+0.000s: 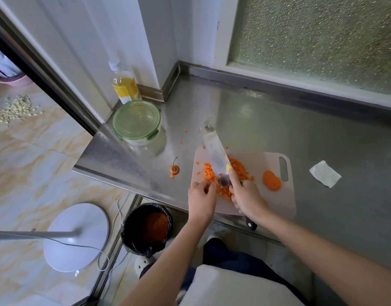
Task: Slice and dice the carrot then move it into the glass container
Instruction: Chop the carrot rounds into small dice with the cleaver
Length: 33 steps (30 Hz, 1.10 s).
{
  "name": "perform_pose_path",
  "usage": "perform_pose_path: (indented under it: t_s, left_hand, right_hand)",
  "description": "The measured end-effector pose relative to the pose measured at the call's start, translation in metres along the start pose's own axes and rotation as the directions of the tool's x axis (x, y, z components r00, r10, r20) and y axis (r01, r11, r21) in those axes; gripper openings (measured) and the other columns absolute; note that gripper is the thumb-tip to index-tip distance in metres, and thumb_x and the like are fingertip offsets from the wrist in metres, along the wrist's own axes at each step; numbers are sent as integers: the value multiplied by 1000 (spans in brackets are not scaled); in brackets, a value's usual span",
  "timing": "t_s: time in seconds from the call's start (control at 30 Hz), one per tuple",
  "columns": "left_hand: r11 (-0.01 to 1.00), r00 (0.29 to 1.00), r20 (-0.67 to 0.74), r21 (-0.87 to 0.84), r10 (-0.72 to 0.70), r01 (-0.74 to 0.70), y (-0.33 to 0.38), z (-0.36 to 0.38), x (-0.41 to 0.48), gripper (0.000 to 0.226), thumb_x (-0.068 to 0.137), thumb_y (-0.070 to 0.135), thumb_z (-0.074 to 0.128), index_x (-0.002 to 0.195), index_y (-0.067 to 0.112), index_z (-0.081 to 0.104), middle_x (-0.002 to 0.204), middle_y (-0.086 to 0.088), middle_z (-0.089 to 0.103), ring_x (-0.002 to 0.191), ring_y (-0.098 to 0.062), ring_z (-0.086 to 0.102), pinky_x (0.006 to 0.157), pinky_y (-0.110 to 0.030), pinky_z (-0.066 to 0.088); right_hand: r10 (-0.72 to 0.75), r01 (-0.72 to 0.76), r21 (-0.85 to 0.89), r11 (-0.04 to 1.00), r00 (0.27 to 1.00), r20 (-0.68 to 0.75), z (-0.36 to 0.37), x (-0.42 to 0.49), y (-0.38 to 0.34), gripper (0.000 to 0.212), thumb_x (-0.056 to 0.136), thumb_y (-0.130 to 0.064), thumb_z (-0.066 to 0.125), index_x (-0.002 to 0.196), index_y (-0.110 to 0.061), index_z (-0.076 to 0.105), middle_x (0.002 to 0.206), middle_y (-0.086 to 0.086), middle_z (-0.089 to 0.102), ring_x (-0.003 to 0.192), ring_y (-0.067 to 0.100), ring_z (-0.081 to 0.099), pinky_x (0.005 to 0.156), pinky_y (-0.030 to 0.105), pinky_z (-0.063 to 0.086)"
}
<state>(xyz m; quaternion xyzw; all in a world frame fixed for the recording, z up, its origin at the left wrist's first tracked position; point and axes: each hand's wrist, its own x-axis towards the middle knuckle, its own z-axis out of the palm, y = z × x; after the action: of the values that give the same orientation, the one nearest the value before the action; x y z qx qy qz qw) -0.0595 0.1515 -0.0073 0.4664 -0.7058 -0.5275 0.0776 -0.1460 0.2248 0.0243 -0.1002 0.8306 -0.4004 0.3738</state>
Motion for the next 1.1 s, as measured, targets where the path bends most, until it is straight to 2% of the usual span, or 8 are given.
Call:
perform_pose_path:
  t_s: [0.1, 0.27, 0.47, 0.57, 0.63, 0.93, 1.03, 1.1]
  left_hand:
    - [980, 992, 67, -159, -108, 118, 9, -2, 3, 27, 95, 21, 48, 72, 10, 56, 72, -3, 50, 63, -7, 40, 53, -14, 28]
    - [935, 984, 68, -309, -164, 177, 9, -5, 6, 14, 93, 20, 55, 94, 9, 64, 88, -1, 64, 82, -11, 56, 63, -15, 40]
    - [994, 987, -132, 70, 96, -87, 0, -15, 14, 5, 89, 16, 61, 88, 13, 57, 84, 3, 60, 83, -16, 54, 69, -17, 38]
    - [927, 976, -87, 338, 202, -161, -13, -19, 21, 10, 88, 17, 62, 93, 9, 61, 93, -3, 62, 93, -23, 50, 83, -34, 39]
    - [889, 979, -50, 429, 198, -158, -20, -19, 26, 11, 88, 18, 61, 95, 10, 62, 99, -6, 60, 98, -26, 48, 84, -35, 35]
    - [959, 985, -62, 245, 164, -144, -30, -20, 25, 23, 83, 13, 65, 106, 9, 65, 101, -5, 58, 103, -24, 51, 89, -32, 42]
    - [942, 978, -51, 283, 201, -179, -31, -21, 25, 19, 85, 8, 61, 102, 9, 70, 97, -7, 64, 99, -24, 51, 83, -23, 36]
    - [936, 975, -57, 297, 213, -187, -31, -21, 25, 16, 85, 8, 60, 96, 10, 72, 92, -9, 67, 95, -26, 50, 81, -28, 38]
  right_hand:
    - [9, -9, 75, 997, 1000, -1, 0, -4, -5, 62, 96, -56, 36, 48, -16, 34, 38, -4, 30, 29, 10, 28, 36, 20, 21]
    - [10, -13, 140, 990, 1000, 24, 1, -5, -11, 74, 96, -55, 36, 33, -16, 40, 38, -7, 27, 30, 9, 25, 34, 17, 20]
    - [6, -11, 134, 991, 999, 35, 2, -5, -9, 59, 95, -57, 36, 51, -18, 26, 42, -3, 23, 29, 9, 21, 33, 17, 17]
    - [-17, 15, 63, 998, 999, 29, -1, -2, -4, 63, 94, -59, 35, 49, -16, 30, 40, -3, 28, 30, 9, 26, 34, 19, 22]
    - [-39, 39, 4, 999, 999, 33, -1, 0, 1, 63, 94, -60, 34, 50, -15, 33, 41, -2, 31, 32, 10, 30, 38, 22, 24]
    - [-95, 106, -279, 955, 994, 53, 0, -8, 7, 64, 97, -54, 32, 51, -11, 39, 53, 5, 47, 52, 19, 46, 52, 29, 32]
    - [-104, 129, -311, 942, 990, 94, 5, -7, 10, 65, 98, -52, 32, 48, -11, 37, 50, 5, 44, 52, 20, 44, 59, 29, 34]
    - [-115, 150, -353, 924, 986, 117, 7, -6, 11, 62, 99, -50, 31, 50, -12, 39, 52, 5, 43, 56, 22, 46, 62, 28, 34]
